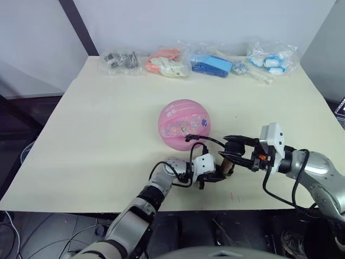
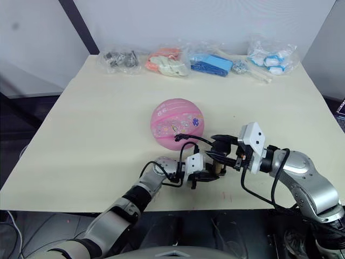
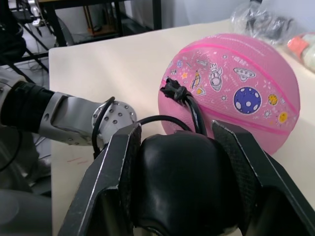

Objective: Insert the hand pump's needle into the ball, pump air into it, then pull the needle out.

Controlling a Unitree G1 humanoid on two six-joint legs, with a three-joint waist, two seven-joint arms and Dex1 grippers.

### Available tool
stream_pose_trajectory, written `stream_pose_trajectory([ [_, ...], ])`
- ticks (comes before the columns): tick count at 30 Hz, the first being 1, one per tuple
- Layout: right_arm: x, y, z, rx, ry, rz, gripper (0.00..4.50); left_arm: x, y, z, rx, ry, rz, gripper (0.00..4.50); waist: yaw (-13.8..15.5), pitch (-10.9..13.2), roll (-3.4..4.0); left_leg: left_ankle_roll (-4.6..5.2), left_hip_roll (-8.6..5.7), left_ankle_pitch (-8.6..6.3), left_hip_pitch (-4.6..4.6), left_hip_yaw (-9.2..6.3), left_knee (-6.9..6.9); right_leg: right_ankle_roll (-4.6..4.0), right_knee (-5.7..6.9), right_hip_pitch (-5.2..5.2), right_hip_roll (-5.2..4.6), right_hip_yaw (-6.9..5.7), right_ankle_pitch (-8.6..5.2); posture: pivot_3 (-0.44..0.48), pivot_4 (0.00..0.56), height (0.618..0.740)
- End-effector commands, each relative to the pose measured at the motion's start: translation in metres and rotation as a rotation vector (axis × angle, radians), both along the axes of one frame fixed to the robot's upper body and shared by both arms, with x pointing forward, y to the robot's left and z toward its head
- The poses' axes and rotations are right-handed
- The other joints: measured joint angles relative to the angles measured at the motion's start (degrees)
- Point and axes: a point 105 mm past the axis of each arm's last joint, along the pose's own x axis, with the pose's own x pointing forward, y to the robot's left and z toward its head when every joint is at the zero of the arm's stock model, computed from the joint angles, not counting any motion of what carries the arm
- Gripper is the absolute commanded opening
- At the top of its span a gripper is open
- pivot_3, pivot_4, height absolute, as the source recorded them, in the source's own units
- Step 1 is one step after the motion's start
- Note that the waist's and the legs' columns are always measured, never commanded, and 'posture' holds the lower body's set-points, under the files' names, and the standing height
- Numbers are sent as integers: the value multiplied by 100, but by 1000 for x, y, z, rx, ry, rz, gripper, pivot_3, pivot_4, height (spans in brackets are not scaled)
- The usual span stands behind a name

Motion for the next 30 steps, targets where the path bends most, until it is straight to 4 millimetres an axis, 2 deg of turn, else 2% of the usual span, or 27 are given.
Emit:
stream_pose_trajectory([
  [1, -1, -4, -27, -51, 87, -23, 1845, -12, 8, -23, 78, 71, -7, 1007, -1, -2, 3, 0, 4, 0, 3, -14, 0, -1, 0, 9, 4, -15, 0, 0, 150, 736],
  [3, -2, -4, -21, -43, 71, -8, 1845, -11, 8, -23, 79, 71, -6, 1007, -5, -3, 4, 0, 7, 0, 12, -26, 0, -2, -3, 25, 7, -27, -1, 0, 150, 736],
  [8, 3, -12, 24, 5, -16, -6, 1845, -11, 8, -23, 78, 71, -3, 1007, -3, 2, 9, -1, 5, 0, 8, -49, 0, -3, -15, 38, 4, -51, -1, 0, 150, 736],
  [13, -2, -17, 76, 79, -55, 23, 1845, -11, 8, -23, 73, 73, 0, 1007, 8, 16, 27, -1, -2, 0, -6, -69, 1, -6, -18, 35, -8, -72, 0, 0, 150, 736],
  [19, -9, -26, 120, 89, -107, 31, 1845, -12, 7, -24, 70, 76, -3, 1007, 13, 20, 32, -1, -2, 0, -13, -79, 0, -6, -22, 36, -13, -82, 0, 0, 150, 736],
  [26, -11, -36, 150, 90, -152, 15, 1845, -12, 7, -25, 75, 77, -4, 1007, 14, 23, 36, -1, -2, 0, -15, -76, 0, -6, -24, 36, -21, -82, 0, 0, 150, 736],
  [30, -13, -36, 157, 115, -132, 32, 1845, -12, 7, -26, 79, 77, -6, 1007, 16, 23, 36, -1, -1, 0, -16, -79, 0, -6, -24, 36, -23, -84, 0, 0, 150, 736],
])
